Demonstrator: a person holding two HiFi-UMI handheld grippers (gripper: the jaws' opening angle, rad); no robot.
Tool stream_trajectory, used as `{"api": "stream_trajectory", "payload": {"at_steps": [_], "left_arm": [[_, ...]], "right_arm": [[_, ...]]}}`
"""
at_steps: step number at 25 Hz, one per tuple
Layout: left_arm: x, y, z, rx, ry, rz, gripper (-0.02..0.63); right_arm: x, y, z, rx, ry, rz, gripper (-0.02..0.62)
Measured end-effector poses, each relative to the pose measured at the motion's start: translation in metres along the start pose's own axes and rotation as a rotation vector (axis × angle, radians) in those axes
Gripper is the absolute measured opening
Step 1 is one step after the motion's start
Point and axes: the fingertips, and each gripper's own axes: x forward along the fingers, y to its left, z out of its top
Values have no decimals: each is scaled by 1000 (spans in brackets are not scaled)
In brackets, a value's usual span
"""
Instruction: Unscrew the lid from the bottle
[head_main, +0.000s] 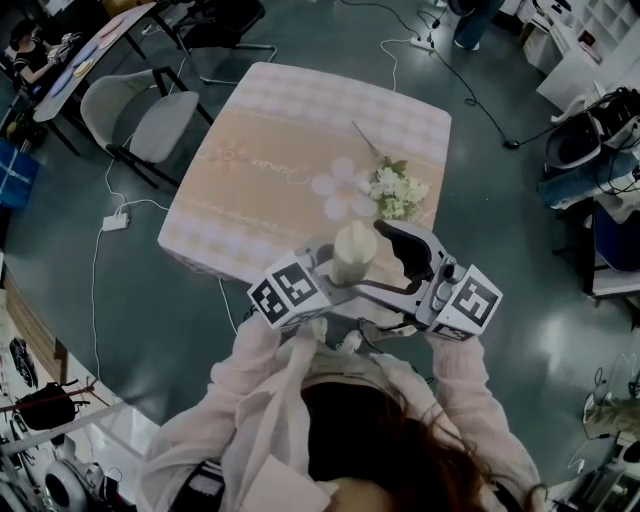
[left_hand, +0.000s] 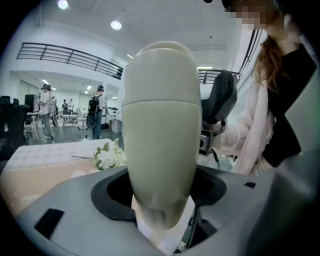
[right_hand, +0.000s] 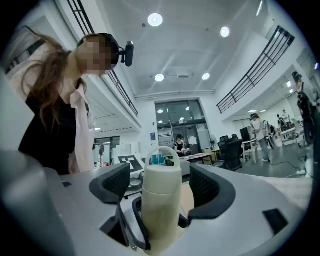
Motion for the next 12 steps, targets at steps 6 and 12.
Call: {"api": "stream_trajectory", "payload": {"at_steps": [6, 12], "left_arm": [[2, 26, -12, -63, 13, 179, 316], [6, 25, -16, -65, 31, 206, 316]], "right_arm": [[6, -17, -9, -37, 30, -323, 338], [7, -22, -23, 5, 65, -408, 331]]}}
